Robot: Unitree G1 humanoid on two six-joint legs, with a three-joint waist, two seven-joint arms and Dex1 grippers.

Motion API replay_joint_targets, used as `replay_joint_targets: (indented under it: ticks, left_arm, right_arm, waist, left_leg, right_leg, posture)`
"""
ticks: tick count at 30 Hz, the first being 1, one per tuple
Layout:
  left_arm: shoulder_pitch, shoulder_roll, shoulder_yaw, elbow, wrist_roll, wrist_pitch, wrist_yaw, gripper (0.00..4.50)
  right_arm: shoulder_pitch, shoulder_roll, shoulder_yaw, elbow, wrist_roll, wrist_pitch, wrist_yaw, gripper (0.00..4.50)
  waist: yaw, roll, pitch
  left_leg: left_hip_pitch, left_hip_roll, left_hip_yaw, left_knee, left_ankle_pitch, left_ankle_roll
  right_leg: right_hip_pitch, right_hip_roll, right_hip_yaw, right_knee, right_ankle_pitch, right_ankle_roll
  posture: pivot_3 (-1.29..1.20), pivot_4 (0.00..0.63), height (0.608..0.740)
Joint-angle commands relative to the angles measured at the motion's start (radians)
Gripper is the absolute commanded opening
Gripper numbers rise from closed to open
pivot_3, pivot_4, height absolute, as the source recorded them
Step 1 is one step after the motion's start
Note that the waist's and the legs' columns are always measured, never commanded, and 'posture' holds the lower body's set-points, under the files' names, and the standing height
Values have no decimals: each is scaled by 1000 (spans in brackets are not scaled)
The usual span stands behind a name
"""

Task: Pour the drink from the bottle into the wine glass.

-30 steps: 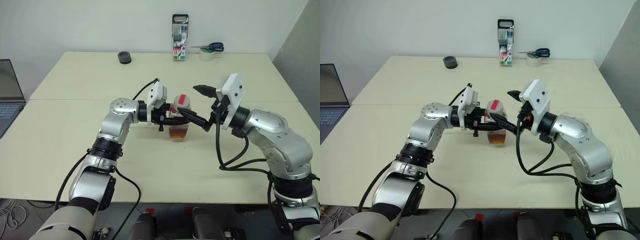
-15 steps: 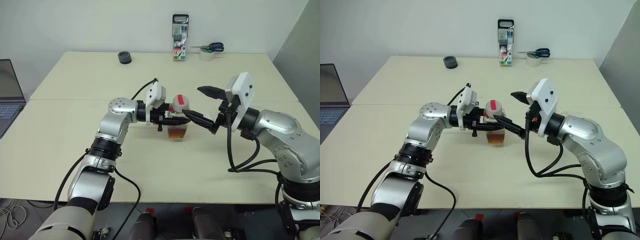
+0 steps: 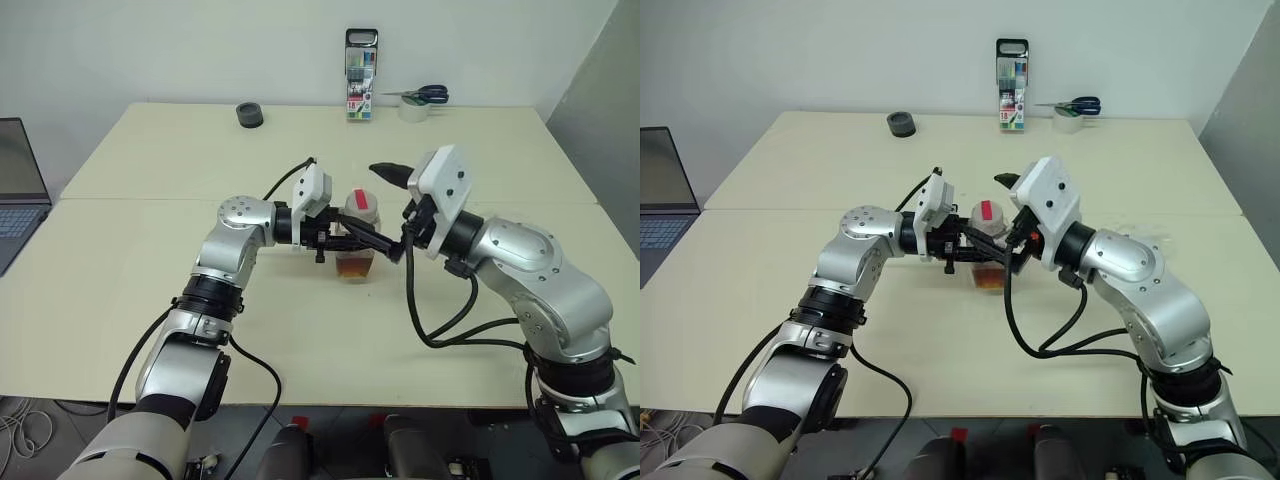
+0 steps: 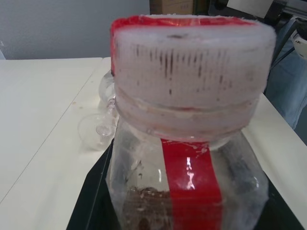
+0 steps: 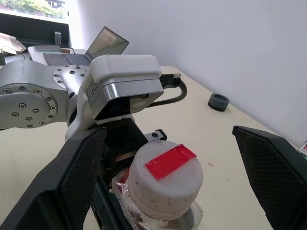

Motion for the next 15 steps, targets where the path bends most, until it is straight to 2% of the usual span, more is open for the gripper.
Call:
replay_joint_targets:
  ticks: [1, 15]
  left_arm:
    - [-22, 0, 13, -25, -11, -13, 0, 1707]
    - [-15, 1, 9, -33, -9, -15, -2, 1707]
  right_arm:
    - [-30, 9, -1, -8, -18, -15, -8, 4500]
    - [-9, -11, -25, 16, -67, 4, -20, 4500]
  waist:
    - [0, 0, 0]
    - [0, 0, 0]
  left_leg:
    - [0, 0, 0, 0, 0, 0]
    - [0, 0, 0, 0, 0, 0]
  right_leg:
    - [0, 0, 0, 0, 0, 0]
    - [0, 0, 0, 0, 0, 0]
  posture:
    - [0, 150, 740]
    - [0, 150, 740]
